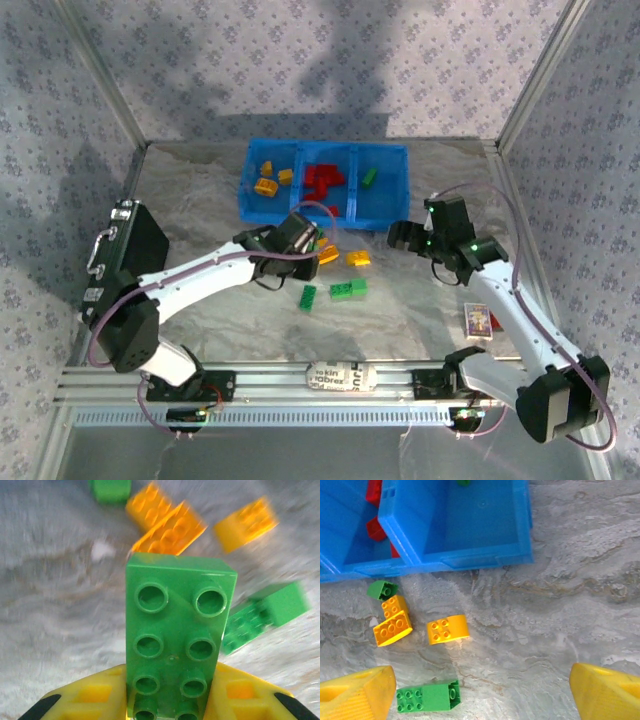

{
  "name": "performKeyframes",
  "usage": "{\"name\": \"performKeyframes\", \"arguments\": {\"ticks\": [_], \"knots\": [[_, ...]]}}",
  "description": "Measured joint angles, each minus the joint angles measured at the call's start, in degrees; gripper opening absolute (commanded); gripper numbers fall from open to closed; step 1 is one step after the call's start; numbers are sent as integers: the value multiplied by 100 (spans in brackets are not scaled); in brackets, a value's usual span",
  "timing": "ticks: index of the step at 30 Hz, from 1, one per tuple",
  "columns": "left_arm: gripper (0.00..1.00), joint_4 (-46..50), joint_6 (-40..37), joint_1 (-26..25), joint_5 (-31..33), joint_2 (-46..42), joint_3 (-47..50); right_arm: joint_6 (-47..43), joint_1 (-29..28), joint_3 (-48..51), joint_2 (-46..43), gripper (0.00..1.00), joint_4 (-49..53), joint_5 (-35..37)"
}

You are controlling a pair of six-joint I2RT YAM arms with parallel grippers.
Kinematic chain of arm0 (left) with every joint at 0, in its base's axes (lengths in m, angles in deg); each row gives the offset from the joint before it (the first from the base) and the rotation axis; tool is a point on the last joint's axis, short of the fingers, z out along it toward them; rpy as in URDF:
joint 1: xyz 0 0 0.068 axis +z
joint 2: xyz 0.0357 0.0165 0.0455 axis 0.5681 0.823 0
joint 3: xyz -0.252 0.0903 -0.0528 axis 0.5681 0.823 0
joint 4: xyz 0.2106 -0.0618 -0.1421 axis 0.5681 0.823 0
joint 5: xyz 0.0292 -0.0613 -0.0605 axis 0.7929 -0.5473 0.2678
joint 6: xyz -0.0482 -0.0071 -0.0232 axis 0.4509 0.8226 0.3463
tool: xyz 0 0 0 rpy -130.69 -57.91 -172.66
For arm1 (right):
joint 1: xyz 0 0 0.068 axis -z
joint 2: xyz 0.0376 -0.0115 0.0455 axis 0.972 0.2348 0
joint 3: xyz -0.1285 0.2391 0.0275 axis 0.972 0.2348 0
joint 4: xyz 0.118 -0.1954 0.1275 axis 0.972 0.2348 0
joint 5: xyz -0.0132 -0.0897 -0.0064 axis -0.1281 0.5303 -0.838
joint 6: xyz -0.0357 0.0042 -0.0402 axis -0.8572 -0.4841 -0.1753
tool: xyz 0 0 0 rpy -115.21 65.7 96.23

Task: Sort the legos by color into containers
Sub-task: Place the lego in the container, then pick up the lego from the center of the table.

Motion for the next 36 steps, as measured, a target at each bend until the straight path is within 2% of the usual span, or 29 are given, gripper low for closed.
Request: {"name": "performKeyframes", "arguments": {"ticks": [3,6,12,13,15,17,19,25,33,35,36], "knots": [[31,94,-223,-35,-7,214,-813,59,122,184,-175,91,44,-2],[31,295,-507,-98,-7,804,-1891,103,195,304,-332,91,98,-2],[32,1062,-1075,-122,-103,2730,-4787,142,330,439,-721,90,175,-7],[37,1283,-1158,-103,-146,3189,-5497,144,352,463,-780,90,173,-9],[66,1757,-1320,-48,-199,4063,-6907,144,387,498,-848,90,179,-17],[76,2474,-1397,42,-247,5228,-8896,146,420,514,-879,91,214,-50],[78,2957,-1425,138,-284,6013,-10303,142,442,518,-898,92,249,-68],[77,3921,-1578,284,-11,5788,-9589,144,498,651,-1001,92,251,-181],[72,4924,-2070,-105,391,5595,-9484,138,496,715,-925,94,212,-459],[72,4935,-2197,-186,472,5281,-8863,98,485,715,-918,96,214,-507],[74,4728,-2264,-216,490,4909,-8115,76,483,715,-911,97,219,-527]]}}
